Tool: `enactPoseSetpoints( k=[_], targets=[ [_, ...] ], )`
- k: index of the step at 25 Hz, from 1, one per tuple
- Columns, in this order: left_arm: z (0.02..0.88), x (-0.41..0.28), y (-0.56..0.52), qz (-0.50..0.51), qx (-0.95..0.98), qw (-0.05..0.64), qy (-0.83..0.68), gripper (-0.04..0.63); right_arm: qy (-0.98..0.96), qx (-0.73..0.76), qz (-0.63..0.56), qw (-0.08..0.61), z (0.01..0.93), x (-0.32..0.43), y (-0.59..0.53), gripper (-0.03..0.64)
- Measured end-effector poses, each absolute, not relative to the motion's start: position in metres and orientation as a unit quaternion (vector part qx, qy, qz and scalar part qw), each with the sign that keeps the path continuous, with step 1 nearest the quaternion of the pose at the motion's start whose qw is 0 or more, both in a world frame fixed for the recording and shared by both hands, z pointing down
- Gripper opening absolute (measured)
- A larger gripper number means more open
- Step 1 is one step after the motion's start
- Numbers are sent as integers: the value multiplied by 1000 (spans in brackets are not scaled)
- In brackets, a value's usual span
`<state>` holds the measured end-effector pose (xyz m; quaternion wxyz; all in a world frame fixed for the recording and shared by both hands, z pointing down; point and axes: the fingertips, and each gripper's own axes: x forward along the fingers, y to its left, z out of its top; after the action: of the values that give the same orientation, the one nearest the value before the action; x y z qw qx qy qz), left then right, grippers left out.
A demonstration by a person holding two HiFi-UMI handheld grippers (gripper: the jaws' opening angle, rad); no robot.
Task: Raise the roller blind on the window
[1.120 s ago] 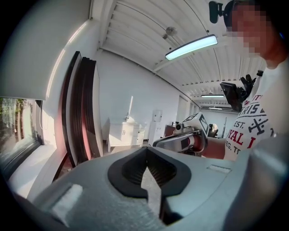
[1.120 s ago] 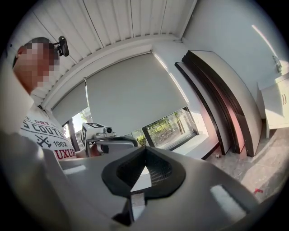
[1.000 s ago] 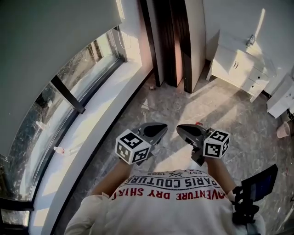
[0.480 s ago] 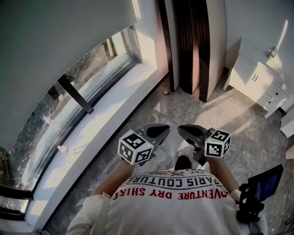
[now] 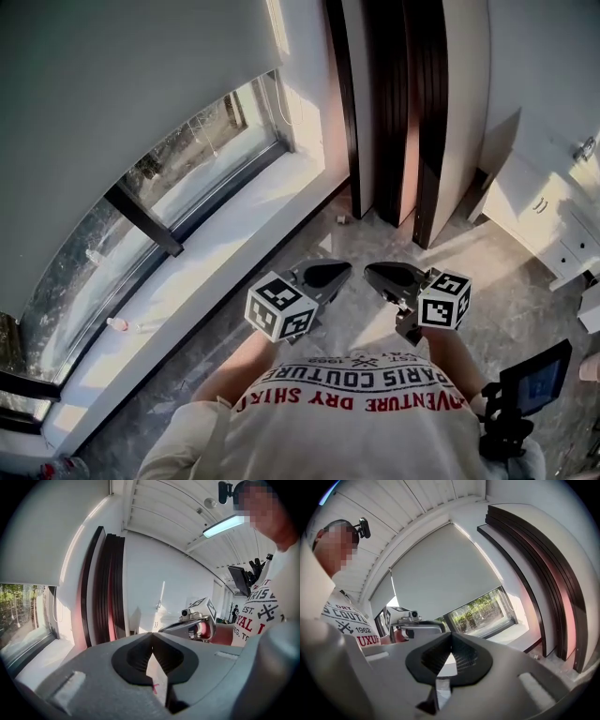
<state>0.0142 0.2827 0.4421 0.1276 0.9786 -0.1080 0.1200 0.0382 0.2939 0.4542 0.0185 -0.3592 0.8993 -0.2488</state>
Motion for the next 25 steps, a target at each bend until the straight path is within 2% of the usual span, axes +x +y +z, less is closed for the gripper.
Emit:
enactPoseSetpoints(
  k=[9, 25],
  targets=[
    [440, 92, 225, 111, 978, 120, -128, 2, 904, -347, -248, 19, 457, 119, 234, -3],
    [466, 78, 114, 96, 966, 149, -187, 1, 919, -296, -261, -6, 484, 113, 125, -3]
  ],
)
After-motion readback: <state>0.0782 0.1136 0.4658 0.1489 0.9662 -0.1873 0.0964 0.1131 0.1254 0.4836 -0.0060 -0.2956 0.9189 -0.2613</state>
